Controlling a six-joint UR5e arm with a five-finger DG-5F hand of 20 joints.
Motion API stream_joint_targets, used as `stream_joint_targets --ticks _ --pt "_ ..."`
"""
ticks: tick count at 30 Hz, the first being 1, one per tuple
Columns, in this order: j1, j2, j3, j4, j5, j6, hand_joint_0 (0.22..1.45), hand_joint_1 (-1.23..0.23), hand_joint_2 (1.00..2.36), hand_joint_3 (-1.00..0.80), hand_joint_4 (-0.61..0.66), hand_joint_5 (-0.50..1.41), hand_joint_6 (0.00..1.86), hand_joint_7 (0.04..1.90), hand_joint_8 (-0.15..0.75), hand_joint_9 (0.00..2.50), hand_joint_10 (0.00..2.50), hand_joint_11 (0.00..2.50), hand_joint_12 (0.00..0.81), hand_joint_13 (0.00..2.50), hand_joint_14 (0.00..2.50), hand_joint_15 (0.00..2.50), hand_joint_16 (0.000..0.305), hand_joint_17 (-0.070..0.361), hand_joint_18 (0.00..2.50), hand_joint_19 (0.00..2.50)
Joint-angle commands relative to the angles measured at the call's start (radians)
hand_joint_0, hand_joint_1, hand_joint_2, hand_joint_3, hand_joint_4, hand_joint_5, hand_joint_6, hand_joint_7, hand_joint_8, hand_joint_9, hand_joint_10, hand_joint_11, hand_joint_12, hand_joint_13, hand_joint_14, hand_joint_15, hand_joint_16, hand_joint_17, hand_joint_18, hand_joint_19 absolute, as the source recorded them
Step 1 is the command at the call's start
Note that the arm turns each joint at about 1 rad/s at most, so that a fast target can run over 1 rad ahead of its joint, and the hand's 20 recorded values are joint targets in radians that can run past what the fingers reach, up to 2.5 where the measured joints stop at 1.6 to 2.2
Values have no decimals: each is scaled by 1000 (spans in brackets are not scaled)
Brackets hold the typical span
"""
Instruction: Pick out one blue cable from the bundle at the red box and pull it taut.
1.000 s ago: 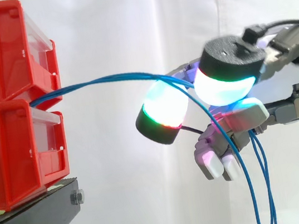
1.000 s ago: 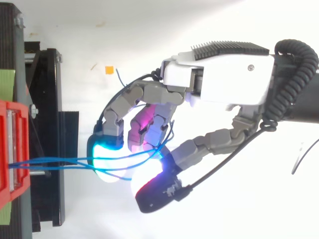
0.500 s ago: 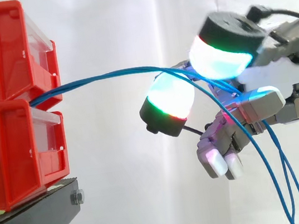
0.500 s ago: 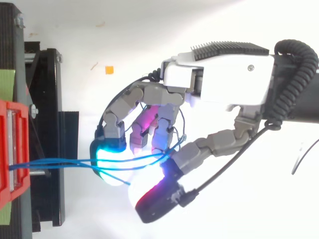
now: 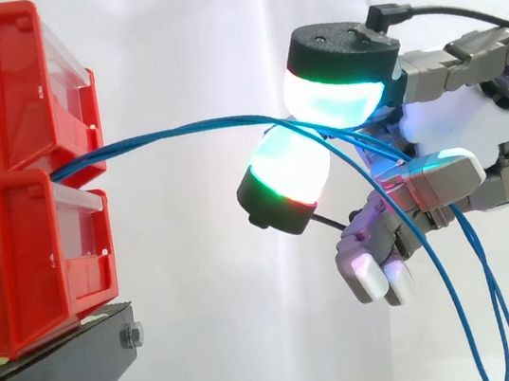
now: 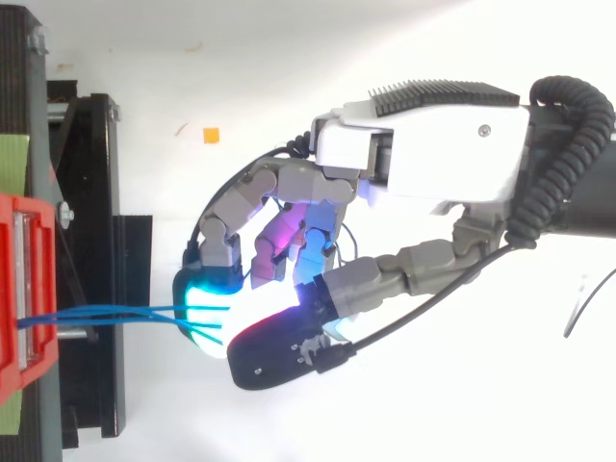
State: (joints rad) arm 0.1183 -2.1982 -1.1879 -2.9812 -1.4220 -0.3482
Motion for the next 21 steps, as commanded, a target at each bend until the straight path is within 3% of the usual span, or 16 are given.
stream_joint_targets --ticks 1,7,13,16,21 --pt "0 0 1 1 0 0 611 -668 1016 -110 19 -85 876 814 308 1445 26 1102 444 920 20 615 62 139 815 792" --pt "0 0 -1 1 0 0 633 -786 1019 -99 53 -101 900 795 296 1360 27 1121 426 852 21 621 58 131 737 784" --pt "0 0 1 -1 0 -3 740 -924 1021 -209 -57 -113 914 918 276 1319 27 1131 399 805 23 610 53 120 694 775" --pt "0 0 1 -2 0 -2 789 -950 1016 -296 -137 -104 947 837 260 1374 29 1157 385 815 24 597 51 114 694 787" --pt "0 0 1 -4 -2 -2 836 -952 1008 -415 -193 -76 943 958 241 1486 30 1167 367 882 24 619 47 107 718 812"
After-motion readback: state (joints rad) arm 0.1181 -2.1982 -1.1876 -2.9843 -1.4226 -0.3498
